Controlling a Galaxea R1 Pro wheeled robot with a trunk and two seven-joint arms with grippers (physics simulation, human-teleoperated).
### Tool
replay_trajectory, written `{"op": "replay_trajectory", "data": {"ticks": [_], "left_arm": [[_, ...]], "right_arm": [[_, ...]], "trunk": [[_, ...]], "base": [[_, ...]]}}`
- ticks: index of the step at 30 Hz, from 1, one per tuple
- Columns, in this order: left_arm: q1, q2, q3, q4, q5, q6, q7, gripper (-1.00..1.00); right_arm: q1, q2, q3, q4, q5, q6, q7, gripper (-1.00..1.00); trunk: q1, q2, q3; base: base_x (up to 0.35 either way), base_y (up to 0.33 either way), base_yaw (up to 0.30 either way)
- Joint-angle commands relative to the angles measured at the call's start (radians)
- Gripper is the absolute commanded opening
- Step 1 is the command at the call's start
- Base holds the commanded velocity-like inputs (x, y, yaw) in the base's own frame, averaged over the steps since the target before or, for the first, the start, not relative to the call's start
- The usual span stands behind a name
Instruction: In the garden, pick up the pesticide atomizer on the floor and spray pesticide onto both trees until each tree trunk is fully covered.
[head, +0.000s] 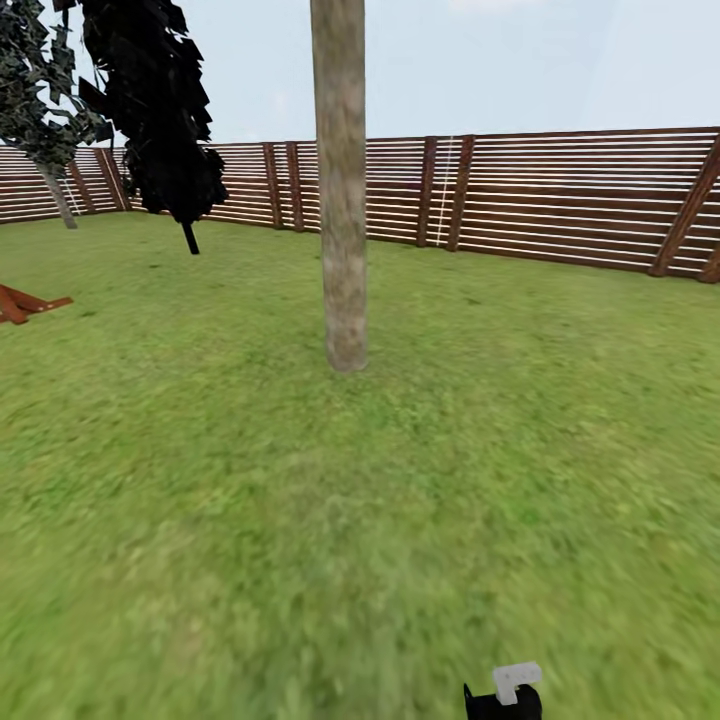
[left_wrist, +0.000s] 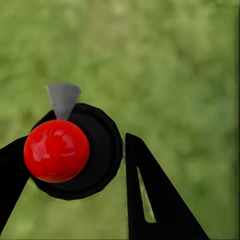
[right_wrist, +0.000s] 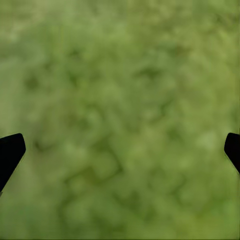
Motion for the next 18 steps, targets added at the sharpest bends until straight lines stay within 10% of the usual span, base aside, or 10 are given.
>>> {"op": "replay_trajectory", "data": {"ticks": [1,18], "left_arm": [[0.000,0.000,-0.009,0.000,0.004,-0.002,0.006,-1.00],[0.000,0.000,-0.009,-0.002,0.004,-0.002,0.006,-1.00]], "right_arm": [[0.000,0.000,0.009,0.000,-0.007,-0.002,-0.003,1.00],[0.000,0.000,0.009,0.000,-0.007,-0.001,-0.003,1.00]], "trunk": [[0.000,0.000,-0.001],[0.000,0.000,-0.001]], "base": [[0.340,0.000,0.000],[0.340,0.000,0.000]]}}
